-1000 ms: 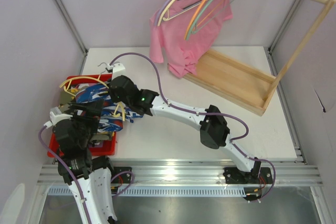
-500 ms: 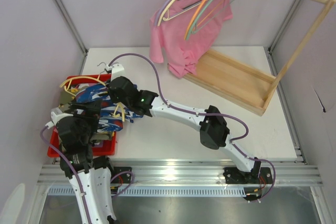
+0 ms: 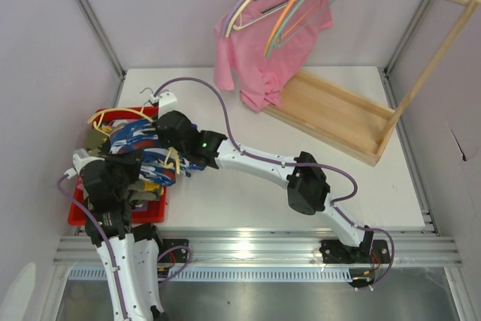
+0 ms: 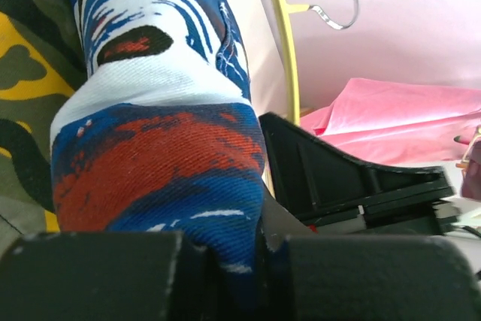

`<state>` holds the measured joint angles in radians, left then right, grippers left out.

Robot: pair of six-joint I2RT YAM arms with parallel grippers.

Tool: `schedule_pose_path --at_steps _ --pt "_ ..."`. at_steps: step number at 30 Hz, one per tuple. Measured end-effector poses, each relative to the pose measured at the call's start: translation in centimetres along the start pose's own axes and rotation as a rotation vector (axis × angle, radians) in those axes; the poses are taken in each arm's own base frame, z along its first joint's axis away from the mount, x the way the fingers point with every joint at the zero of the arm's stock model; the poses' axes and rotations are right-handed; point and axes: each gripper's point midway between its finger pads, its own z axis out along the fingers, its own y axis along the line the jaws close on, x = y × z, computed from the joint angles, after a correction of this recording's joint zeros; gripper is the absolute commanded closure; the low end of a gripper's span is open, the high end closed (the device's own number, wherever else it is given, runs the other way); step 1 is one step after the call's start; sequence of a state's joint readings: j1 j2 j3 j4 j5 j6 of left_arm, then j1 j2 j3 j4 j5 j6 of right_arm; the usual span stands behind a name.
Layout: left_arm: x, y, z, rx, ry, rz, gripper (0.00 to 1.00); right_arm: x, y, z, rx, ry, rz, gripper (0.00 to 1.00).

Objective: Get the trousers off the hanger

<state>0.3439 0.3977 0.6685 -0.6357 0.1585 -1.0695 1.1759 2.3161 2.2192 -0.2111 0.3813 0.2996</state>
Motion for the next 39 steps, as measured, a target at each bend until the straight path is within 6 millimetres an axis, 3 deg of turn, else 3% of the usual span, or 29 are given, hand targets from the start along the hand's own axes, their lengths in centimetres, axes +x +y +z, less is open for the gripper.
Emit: schedule_pose_path --at_steps 8,13,27,39 --pt "-0.8 -1.1 -0.7 0.009 -0.024 0.011 1.00 1.6 -2.9 -1.1 0.061 0.045 0.013 1.00" --pt "-1.5 -1.9 -1.3 0.022 -0.051 0.013 1.00 1.4 -4.9 -2.2 0.084 0.055 0.035 1.00" --pt "-2.8 -1.6 -1.7 -0.030 -0.113 0.011 1.00 3.1 -9.2 -4.4 0.141 0.063 0.066 1.00" --pt "-4.1 -1.8 -1.9 -0.058 -0.170 0.011 0.99 0.1 -10.2 -5.8 0.137 0.008 0.053 1.00"
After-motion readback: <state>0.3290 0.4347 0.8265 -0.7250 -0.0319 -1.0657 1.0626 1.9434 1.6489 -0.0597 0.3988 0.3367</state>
